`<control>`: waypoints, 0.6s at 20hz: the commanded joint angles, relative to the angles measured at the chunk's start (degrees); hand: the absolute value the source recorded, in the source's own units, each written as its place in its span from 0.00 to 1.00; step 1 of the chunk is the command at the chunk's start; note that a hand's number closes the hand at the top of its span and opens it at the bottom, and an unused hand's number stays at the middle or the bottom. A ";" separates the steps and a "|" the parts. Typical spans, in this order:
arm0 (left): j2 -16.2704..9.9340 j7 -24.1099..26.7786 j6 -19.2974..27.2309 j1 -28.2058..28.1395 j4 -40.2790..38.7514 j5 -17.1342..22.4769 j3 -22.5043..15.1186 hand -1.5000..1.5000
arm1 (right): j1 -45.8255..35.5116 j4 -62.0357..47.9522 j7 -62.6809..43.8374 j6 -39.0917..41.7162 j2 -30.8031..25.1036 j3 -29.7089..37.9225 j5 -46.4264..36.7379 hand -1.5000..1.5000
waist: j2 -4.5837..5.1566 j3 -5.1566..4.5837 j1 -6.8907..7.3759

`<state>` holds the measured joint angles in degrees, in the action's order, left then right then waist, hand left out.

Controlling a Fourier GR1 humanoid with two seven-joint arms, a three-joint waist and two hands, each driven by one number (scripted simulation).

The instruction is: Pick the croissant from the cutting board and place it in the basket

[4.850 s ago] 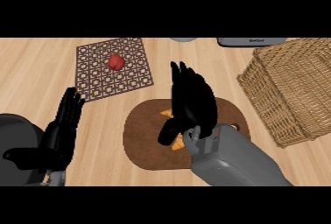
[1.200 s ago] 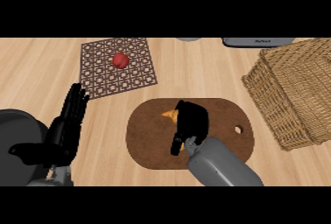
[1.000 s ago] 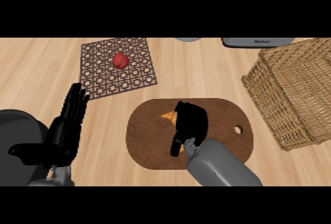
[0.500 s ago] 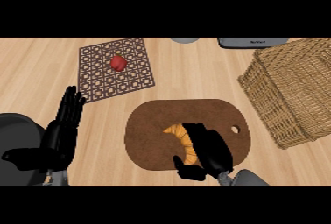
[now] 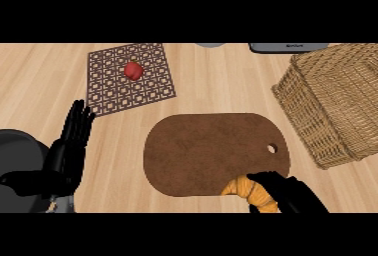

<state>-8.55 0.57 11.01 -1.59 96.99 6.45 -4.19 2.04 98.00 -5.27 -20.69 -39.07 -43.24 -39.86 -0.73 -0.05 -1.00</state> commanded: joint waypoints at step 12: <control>-0.84 -2.02 0.27 0.39 0.99 -0.16 1.81 0.50 | 29.80 38.24 17.99 -5.94 -23.44 23.82 34.30 1.00 | 0.25 0.07 -1.69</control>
<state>-8.06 -0.52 12.04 -2.04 97.89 5.50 -4.10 24.16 129.32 9.72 -25.87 -57.87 -26.32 -12.66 -0.52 0.00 -2.61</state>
